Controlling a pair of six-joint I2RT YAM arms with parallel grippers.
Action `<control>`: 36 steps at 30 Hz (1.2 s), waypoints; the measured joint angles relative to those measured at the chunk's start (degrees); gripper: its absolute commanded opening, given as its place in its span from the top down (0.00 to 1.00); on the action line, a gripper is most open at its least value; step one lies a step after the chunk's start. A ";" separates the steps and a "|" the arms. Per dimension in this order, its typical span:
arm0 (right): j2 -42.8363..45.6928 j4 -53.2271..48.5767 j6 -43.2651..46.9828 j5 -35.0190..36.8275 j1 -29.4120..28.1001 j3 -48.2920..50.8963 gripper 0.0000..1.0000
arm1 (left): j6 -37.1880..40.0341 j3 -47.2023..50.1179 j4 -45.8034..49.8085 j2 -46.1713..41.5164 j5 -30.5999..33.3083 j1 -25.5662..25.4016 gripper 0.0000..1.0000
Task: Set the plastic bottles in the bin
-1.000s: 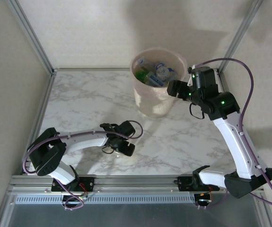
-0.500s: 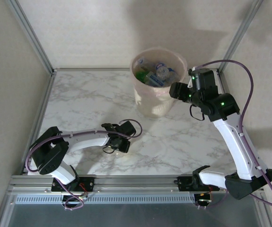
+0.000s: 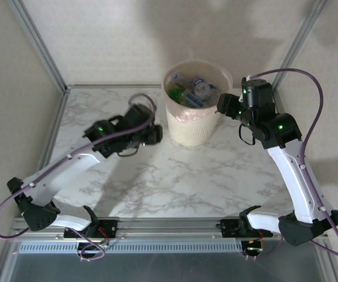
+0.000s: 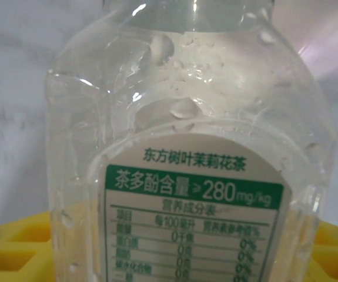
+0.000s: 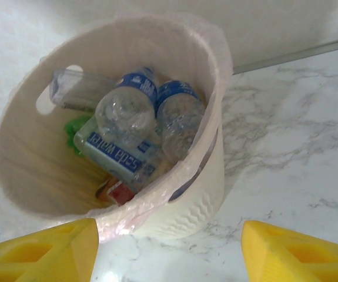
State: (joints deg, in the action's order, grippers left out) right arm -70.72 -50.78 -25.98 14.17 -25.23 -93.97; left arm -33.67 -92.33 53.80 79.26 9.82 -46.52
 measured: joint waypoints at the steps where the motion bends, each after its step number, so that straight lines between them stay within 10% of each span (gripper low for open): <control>1: 0.00 0.50 0.00 0.20 0.11 0.02 0.35 | 0.20 -5.70 0.46 1.16 0.48 0.70 0.39; 11: 2.99 1.66 -0.31 0.66 0.13 1.31 0.35 | 3.67 -52.11 0.63 31.50 -3.45 4.72 0.41; 22: 12.11 -0.55 -4.33 1.29 0.13 4.85 0.35 | 3.61 -51.89 0.02 42.36 -10.54 7.37 0.09; 36: 11.13 1.09 -4.59 -0.46 0.13 7.34 0.19 | 4.90 -42.97 -2.23 30.08 -6.16 7.37 0.00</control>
State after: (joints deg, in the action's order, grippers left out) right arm -59.59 -49.69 -30.57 13.72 -25.10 -86.63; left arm -28.77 -135.31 51.57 109.34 3.66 -39.16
